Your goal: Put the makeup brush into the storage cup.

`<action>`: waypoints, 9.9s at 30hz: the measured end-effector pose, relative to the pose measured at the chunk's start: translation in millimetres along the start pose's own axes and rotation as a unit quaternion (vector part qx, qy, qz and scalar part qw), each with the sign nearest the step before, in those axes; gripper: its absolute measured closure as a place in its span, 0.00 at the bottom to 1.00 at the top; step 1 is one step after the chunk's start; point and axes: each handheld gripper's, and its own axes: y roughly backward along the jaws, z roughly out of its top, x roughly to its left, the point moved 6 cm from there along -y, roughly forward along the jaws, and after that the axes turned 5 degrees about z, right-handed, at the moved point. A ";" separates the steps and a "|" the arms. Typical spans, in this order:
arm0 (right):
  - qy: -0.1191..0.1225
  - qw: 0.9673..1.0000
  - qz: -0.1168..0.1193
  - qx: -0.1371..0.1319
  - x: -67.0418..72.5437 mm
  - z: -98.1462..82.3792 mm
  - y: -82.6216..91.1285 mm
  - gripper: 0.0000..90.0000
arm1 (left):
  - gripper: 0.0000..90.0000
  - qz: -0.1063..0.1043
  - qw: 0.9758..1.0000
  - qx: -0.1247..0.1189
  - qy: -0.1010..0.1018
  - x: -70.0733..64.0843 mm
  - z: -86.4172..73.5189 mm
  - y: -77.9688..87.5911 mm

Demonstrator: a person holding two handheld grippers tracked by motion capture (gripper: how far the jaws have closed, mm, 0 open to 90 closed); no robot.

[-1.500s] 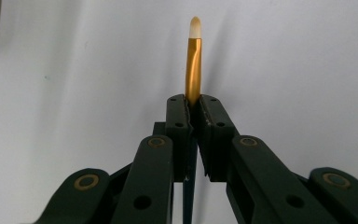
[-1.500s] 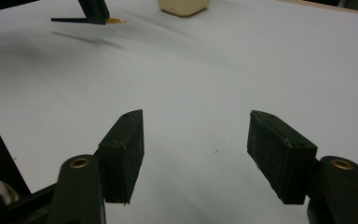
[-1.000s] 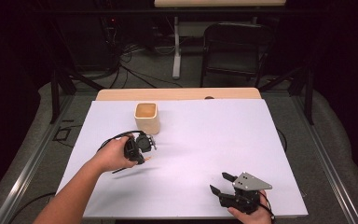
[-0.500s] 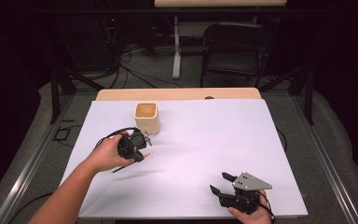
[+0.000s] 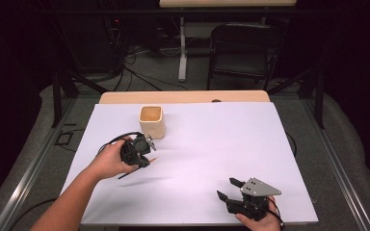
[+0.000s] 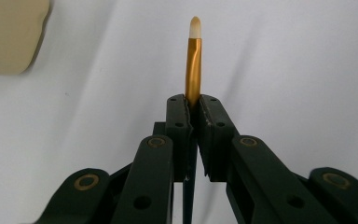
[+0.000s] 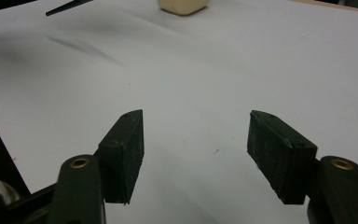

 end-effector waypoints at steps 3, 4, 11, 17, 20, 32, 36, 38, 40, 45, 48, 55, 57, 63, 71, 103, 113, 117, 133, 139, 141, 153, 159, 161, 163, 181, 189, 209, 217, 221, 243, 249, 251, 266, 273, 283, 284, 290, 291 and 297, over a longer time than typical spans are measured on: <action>0.001 1.000 0.000 0.001 0.2 0.0 0.0 0.40 | 0.92 0.001 1.000 -0.007 0.004 0.3 -0.5 1.7; 0.001 1.000 0.000 0.001 0.3 0.0 0.0 0.40 | 0.92 0.000 1.000 -0.006 0.004 0.8 -0.9 3.1; 0.000 1.000 0.000 0.000 0.1 -0.2 -0.4 0.40 | 0.92 0.005 1.000 -0.025 0.017 4.3 -2.6 8.5; 0.000 1.000 -0.001 0.001 -0.1 -0.2 0.1 0.40 | 0.92 0.011 0.999 -0.042 0.027 6.5 -4.9 13.7; 0.001 1.000 -0.001 0.001 0.0 -0.1 0.2 0.40 | 0.92 0.013 0.998 -0.055 0.034 7.4 -6.0 15.6; 0.001 1.000 0.000 0.001 0.1 -0.1 0.2 0.40 | 0.92 0.012 0.996 -0.083 0.043 4.8 -6.6 18.8; 0.001 1.000 -0.001 0.001 0.0 -0.2 0.2 0.40 | 0.92 0.008 0.994 -0.098 0.045 3.3 -5.9 22.1; 0.000 1.000 -0.001 0.001 0.0 -0.1 0.2 0.40 | 0.92 0.009 0.993 -0.104 0.046 2.6 -5.9 23.5; 0.001 1.000 -0.002 0.001 0.1 -0.1 0.3 0.40 | 0.92 0.008 0.992 -0.112 0.049 1.9 -5.8 24.5; -0.001 1.000 0.000 -0.001 0.1 0.0 -0.2 0.40 | 0.92 0.001 0.989 -0.134 0.057 -0.5 -6.5 24.7; -0.001 1.000 0.000 0.000 0.3 0.0 -0.5 0.40 | 0.93 -0.004 0.987 -0.146 0.064 -1.4 -7.4 23.7; 0.001 1.000 -0.003 0.002 -0.6 0.1 -1.8 0.40 | 0.93 -0.007 0.980 -0.181 0.082 -4.3 -8.2 25.0; 0.002 1.000 -0.004 0.003 -0.6 0.2 -2.1 0.40 | 0.92 -0.011 0.978 -0.191 0.087 -4.9 -8.4 25.9; 0.000 1.000 -0.013 -0.003 -1.6 1.6 -2.7 0.39 | 0.92 -0.016 0.972 -0.216 0.094 -6.8 -8.9 29.6; -0.010 1.000 -0.023 0.000 -5.6 1.2 -1.9 0.40 | 0.92 -0.019 0.960 -0.257 0.104 -10.1 -9.4 38.2; -0.007 1.000 -0.015 -0.004 -7.4 4.1 -2.6 0.40 | 0.93 -0.038 0.917 -0.368 0.148 -19.1 -10.1 50.3; -0.008 1.000 -0.003 -0.001 -4.2 4.9 -4.5 0.44 | 0.93 -0.054 0.895 -0.412 0.162 -28.4 -4.2 49.1; -0.005 1.000 0.002 -0.003 -1.6 6.6 -5.4 0.44 | 0.93 -0.057 0.888 -0.427 0.162 -33.4 -0.1 49.8; -0.012 1.000 0.014 -0.013 1.9 16.7 -6.3 0.47 | 0.93 -0.068 0.867 -0.462 0.171 -48.1 6.4 53.6; -0.013 0.999 0.029 -0.020 6.6 23.2 -11.3 0.49 | 0.93 -0.072 0.864 -0.467 0.175 -51.0 8.2 50.8; -0.010 0.999 0.034 -0.021 8.6 25.7 -13.7 0.50 | 0.93 -0.071 0.862 -0.469 0.176 -51.8 8.6 50.0; -0.020 0.997 0.073 -0.029 22.4 39.7 -29.4 0.60 | 0.93 -0.078 0.850 -0.482 0.195 -55.1 10.7 45.2; -0.029 0.995 0.087 -0.038 28.4 47.1 -39.0 0.60 | 0.93 -0.081 0.844 -0.489 0.207 -57.0 11.8 41.0; -0.033 0.995 0.091 -0.038 30.7 48.5 -41.9 0.61 | 0.93 -0.087 0.841 -0.491 0.210 -57.7 12.5 40.0; -0.035 0.994 0.096 -0.039 33.3 50.0 -45.2 0.63 | 0.93 -0.092 0.838 -0.493 0.214 -58.4 13.0 39.1; -0.068 0.987 0.137 -0.051 49.5 63.7 -69.8 0.68 | 0.93 -0.098 0.827 -0.506 0.227 -58.8 13.5 36.1; -0.081 0.984 0.151 -0.058 54.7 70.2 -78.8 0.72 | 0.93 -0.100 0.824 -0.507 0.231 -58.1 12.8 35.3; -0.082 0.982 0.164 -0.047 65.5 70.6 -94.9 0.77 | 0.93 -0.105 0.822 -0.509 0.232 -60.2 14.2 35.1; -0.086 0.981 0.167 -0.047 66.2 70.1 -98.5 0.77 | 0.93 -0.107 0.823 -0.509 0.230 -62.5 15.5 34.9; -0.086 0.981 0.168 -0.042 66.5 69.1 -99.7 0.77 | 0.93 -0.109 0.822 -0.511 0.228 -64.2 16.3 35.2; -0.078 0.981 0.176 -0.017 69.7 63.0 -104.3 0.85 | 0.93 -0.113 0.825 -0.510 0.218 -69.0 18.5 34.8; -0.072 0.980 0.183 -0.017 71.4 62.6 -104.4 0.91 | 0.93 -0.113 0.825 -0.510 0.217 -69.6 18.9 35.0; -0.071 0.981 0.182 -0.015 71.6 62.3 -104.4 0.92 | 0.93 -0.113 0.824 -0.510 0.217 -69.7 19.0 35.1; -0.063 0.981 0.182 -0.016 71.6 62.4 -103.5 0.94 | 0.93 -0.115 0.824 -0.511 0.216 -70.1 19.1 35.4; -0.061 0.981 0.182 -0.017 72.2 62.5 -103.1 0.94 | 0.93 -0.119 0.824 -0.513 0.211 -70.2 18.7 35.6; -0.057 0.982 0.182 -0.015 73.1 62.4 -101.2 0.94 | 0.83 -0.132 0.826 -0.509 0.202 -72.1 19.2 34.8; -0.057 0.981 0.182 -0.018 73.4 62.8 -100.9 0.94 | 0.82 -0.131 0.827 -0.508 0.202 -72.2 19.2 34.6; -0.043 0.983 0.177 -0.017 74.7 63.4 -98.7 0.94 | 0.77 -0.131 0.829 -0.505 0.200 -73.4 18.9 34.7; -0.040 0.984 0.175 -0.016 75.1 63.4 -98.4 0.94 | 0.77 -0.130 0.829 -0.506 0.198 -73.4 18.7 35.0; -0.021 0.986 0.165 -0.011 76.7 62.4 -97.1 0.94 | 0.79 -0.124 0.834 -0.503 0.188 -75.3 17.8 36.6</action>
